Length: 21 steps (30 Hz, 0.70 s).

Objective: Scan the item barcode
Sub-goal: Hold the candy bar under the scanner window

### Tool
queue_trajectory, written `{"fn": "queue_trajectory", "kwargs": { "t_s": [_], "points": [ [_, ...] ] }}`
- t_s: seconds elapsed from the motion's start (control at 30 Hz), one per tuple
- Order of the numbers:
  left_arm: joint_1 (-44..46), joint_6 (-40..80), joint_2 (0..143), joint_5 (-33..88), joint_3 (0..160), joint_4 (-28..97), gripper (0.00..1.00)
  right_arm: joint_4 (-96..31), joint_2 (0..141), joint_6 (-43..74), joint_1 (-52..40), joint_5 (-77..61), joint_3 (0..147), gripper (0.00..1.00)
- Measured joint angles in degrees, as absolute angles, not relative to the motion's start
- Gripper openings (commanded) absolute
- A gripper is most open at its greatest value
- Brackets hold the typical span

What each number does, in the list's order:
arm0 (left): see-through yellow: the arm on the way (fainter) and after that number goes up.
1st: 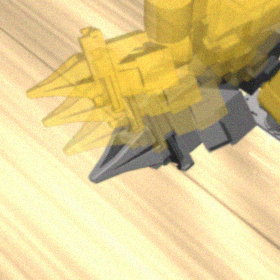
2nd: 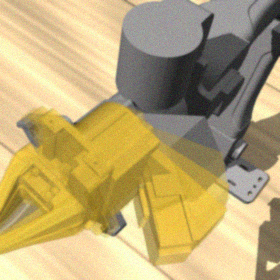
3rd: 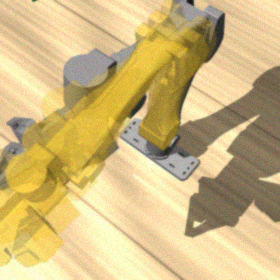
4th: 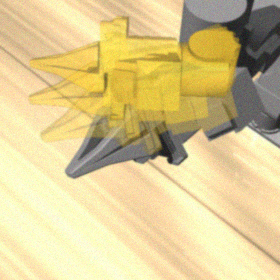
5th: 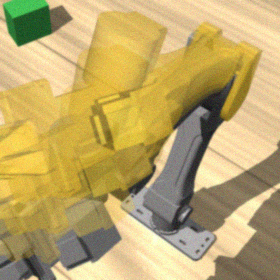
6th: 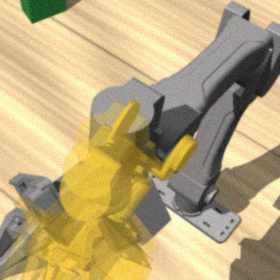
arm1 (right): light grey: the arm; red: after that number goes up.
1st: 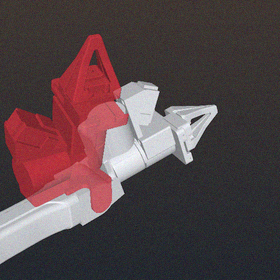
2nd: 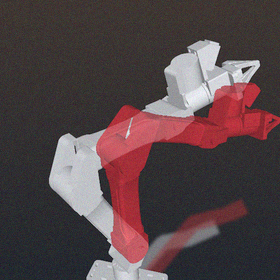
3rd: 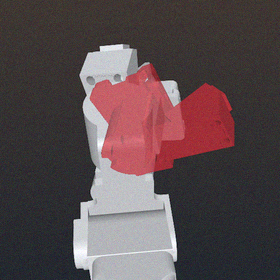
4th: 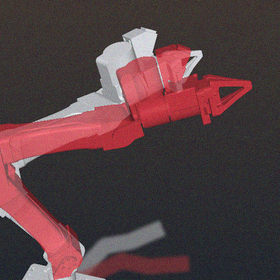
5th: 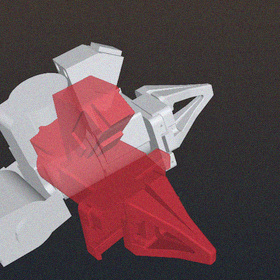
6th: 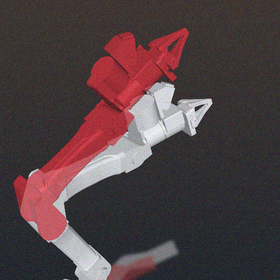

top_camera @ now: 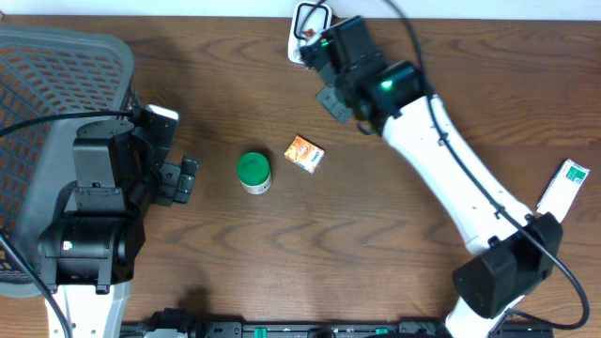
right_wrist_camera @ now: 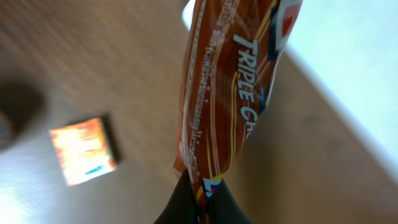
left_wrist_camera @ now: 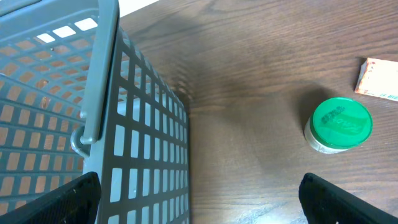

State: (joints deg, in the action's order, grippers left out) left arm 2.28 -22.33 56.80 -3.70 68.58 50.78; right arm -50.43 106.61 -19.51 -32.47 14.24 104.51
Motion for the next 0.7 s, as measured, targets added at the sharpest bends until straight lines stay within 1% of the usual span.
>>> {"fn": "queue_trajectory", "kwargs": {
  "t_s": [0.23, 0.43, 0.53, 0.7],
  "points": [
    [2.3, -22.3, 56.8, -3.7, 68.6, 50.8, 0.99, -44.8, 108.9, -32.3, -38.4, 30.8, 104.6, 0.01],
    [2.3, -22.3, 56.8, -3.7, 68.6, 50.8, 0.99, -40.8, 112.9, -37.5, -39.7, 37.5, 104.6, 0.01],
    [2.3, -22.3, 56.8, -3.7, 68.6, 50.7, 0.99, -33.2, 114.1, -41.1, -39.7, 39.2, 104.6, 0.01],
    [2.3, -22.3, 56.8, -3.7, 68.6, 50.8, 1.0, -16.2, 118.0, -50.1, -38.9, 42.8, 105.2, 0.01]
  ]
}}
